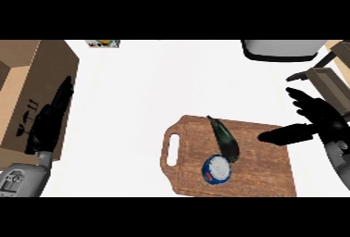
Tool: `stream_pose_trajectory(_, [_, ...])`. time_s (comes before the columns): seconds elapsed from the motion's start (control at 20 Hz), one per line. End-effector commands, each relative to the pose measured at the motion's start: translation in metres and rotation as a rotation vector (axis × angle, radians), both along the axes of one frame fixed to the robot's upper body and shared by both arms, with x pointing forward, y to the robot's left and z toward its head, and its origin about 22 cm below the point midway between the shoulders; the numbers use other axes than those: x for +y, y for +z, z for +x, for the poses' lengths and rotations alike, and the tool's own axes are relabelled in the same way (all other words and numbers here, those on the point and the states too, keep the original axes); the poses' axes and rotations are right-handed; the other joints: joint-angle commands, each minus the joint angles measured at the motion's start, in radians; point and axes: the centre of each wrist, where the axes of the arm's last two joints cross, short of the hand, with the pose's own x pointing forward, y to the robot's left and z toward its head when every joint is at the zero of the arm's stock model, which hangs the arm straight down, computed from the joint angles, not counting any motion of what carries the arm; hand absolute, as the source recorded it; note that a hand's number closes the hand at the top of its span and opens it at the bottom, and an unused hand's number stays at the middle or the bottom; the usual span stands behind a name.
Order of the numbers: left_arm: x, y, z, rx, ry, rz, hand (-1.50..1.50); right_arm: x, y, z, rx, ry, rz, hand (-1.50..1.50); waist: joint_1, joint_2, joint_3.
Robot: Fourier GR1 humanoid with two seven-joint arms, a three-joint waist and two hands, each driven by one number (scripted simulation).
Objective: Pick the eggplant from the cutting board and place it in the tiered basket
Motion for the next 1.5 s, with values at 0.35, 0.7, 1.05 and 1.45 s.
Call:
stream_pose_trajectory(0.35, [-0.002, 0.001, 0.005, -0.004, -0.022, 0.002, 0.0, 0.049, 0.045, 0.068, 0.3, 0.055, -0.101, -1.5, 0.019, 0.009, 0.002])
stream_pose_trajectory(0.7, [0.004, -0.005, 0.0, 0.013, 0.006, 0.011, 0.0, 0.074, 0.007, 0.084, 0.47, 0.058, -0.079, -1.5, 0.012, 0.007, 0.003])
stream_pose_trajectory(1.05, [0.016, -0.007, 0.002, -0.004, 0.029, 0.016, 0.0, 0.094, -0.021, 0.076, 0.557, 0.108, -0.127, -1.5, -0.015, 0.001, 0.003])
stream_pose_trajectory(1.45, [0.013, -0.007, -0.006, -0.006, 0.014, 0.006, 0.0, 0.111, -0.021, 0.076, 0.553, 0.143, -0.178, -1.5, -0.015, -0.001, 0.004])
